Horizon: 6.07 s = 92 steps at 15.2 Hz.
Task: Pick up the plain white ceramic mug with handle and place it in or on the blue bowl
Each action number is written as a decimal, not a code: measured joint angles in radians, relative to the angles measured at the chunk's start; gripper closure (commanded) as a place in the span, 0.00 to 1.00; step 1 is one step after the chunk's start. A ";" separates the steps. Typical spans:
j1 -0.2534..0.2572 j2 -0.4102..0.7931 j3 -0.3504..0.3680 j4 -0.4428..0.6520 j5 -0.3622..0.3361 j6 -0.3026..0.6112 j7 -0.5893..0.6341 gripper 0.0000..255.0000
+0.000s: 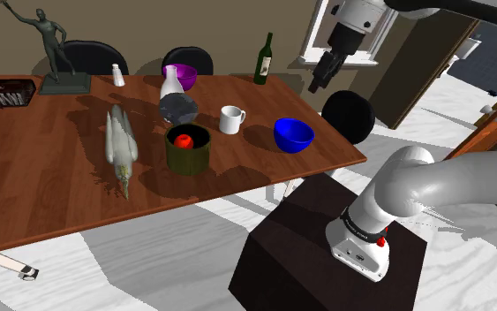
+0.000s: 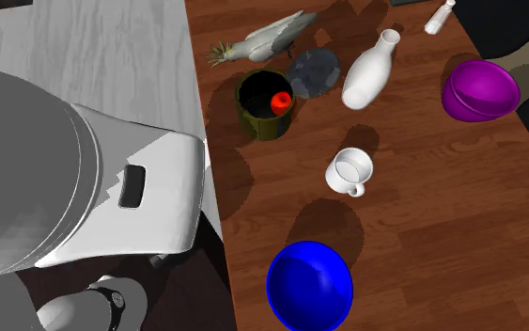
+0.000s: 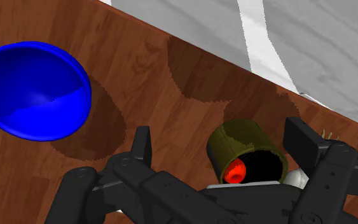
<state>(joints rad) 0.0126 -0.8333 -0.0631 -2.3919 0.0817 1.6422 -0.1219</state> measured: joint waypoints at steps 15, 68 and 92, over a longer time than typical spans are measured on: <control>0.009 0.418 0.007 0.024 -0.016 0.391 -0.026 0.00; 0.002 1.370 0.000 0.658 -0.038 0.709 -0.041 1.00; 0.006 1.226 -0.008 0.775 -0.051 0.449 -0.033 1.00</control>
<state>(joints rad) 0.0182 0.3930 -0.0709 -1.6168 0.0308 2.0908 -0.1549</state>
